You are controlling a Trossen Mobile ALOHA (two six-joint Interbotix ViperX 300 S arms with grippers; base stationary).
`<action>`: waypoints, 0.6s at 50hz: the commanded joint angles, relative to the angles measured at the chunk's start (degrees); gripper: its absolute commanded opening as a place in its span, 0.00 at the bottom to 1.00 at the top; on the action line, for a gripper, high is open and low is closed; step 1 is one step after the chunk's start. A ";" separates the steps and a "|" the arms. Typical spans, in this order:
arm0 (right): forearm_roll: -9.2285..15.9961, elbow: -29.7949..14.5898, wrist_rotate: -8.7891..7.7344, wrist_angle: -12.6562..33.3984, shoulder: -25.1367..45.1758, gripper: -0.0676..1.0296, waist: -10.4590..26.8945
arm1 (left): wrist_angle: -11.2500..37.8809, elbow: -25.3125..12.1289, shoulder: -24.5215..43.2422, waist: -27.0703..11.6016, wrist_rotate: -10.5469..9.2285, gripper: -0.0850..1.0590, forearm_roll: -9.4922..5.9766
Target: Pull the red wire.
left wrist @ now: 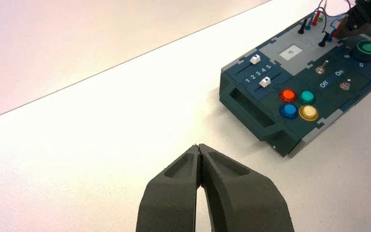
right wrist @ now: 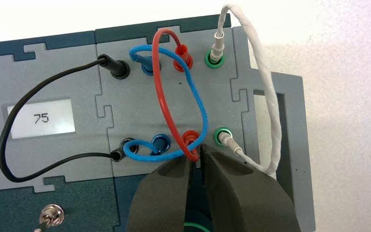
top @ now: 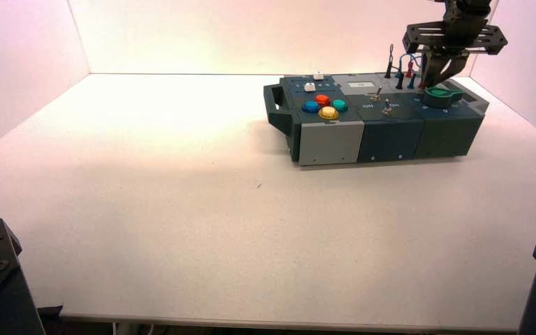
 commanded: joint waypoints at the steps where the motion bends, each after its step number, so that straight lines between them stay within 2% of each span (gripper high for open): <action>1: 0.53 -1.23 0.00 -0.26 -0.35 0.15 0.79 | -0.62 -1.67 -0.18 -0.26 0.18 0.05 0.18; 30: 0.79 -2.46 0.09 0.00 1.05 0.19 1.76 | -0.62 -1.58 -0.44 -0.18 0.26 0.05 0.26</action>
